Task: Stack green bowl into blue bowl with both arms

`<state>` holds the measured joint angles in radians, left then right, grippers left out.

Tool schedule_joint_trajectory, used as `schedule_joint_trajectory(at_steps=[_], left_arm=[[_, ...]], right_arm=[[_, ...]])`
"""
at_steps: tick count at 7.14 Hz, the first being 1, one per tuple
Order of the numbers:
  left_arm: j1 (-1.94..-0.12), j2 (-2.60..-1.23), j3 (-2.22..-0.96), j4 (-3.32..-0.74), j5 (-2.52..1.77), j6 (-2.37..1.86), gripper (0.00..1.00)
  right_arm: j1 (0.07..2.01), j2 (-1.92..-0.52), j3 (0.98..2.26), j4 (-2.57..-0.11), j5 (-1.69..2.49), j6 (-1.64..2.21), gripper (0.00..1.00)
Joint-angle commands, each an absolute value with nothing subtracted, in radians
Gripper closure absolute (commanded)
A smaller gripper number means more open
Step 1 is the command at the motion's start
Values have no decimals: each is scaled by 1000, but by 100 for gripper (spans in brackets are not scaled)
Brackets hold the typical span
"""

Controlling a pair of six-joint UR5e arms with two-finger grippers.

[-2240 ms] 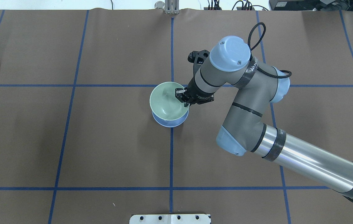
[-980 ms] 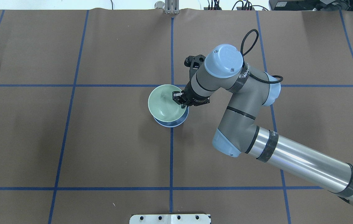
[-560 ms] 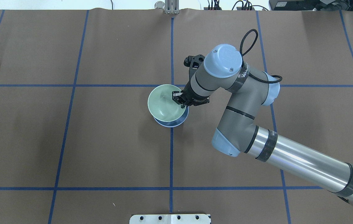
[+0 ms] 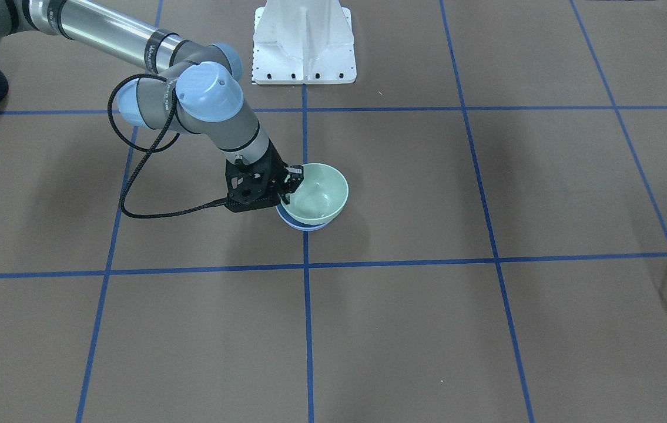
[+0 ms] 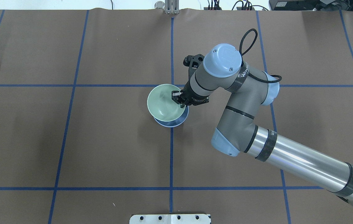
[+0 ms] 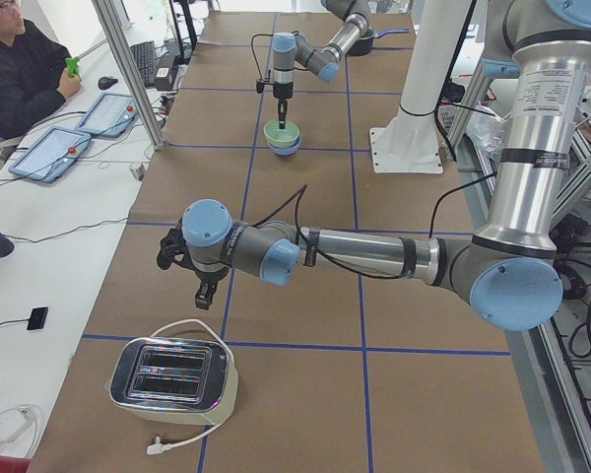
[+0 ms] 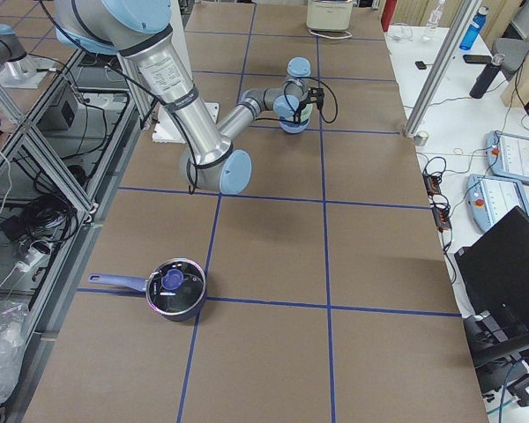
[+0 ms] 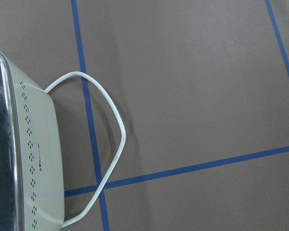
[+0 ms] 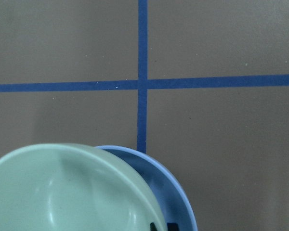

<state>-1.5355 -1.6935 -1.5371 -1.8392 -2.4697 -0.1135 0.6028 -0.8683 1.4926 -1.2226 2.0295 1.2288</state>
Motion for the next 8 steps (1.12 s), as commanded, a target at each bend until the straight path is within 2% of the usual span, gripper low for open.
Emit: schedule_joint_trajectory(at_steps=[1,4,5,6,8], left_arm=[[-1536,-1695,-1537,-1839,-2470,-114,2],[-1536,-1697,-1537,-1839,-2470,-114,3],[-1536,-1697,-1537,-1839,-2470,-114,3],[-1536,-1697,-1539,-1839,-2470,-114,3],[-1536,-1697,-1540,-1839,-2470,-114,2]], right_arm=[[603,-868,1491,-1223,2029,1227,65],[603,-868,1493,-1223,2029,1227,57],[603,-864,1493,-1223,2029,1227,44],[617,-861,1494,-1223,2029,1229,4],[684,-862,1505,-1223,2042,1218,0]])
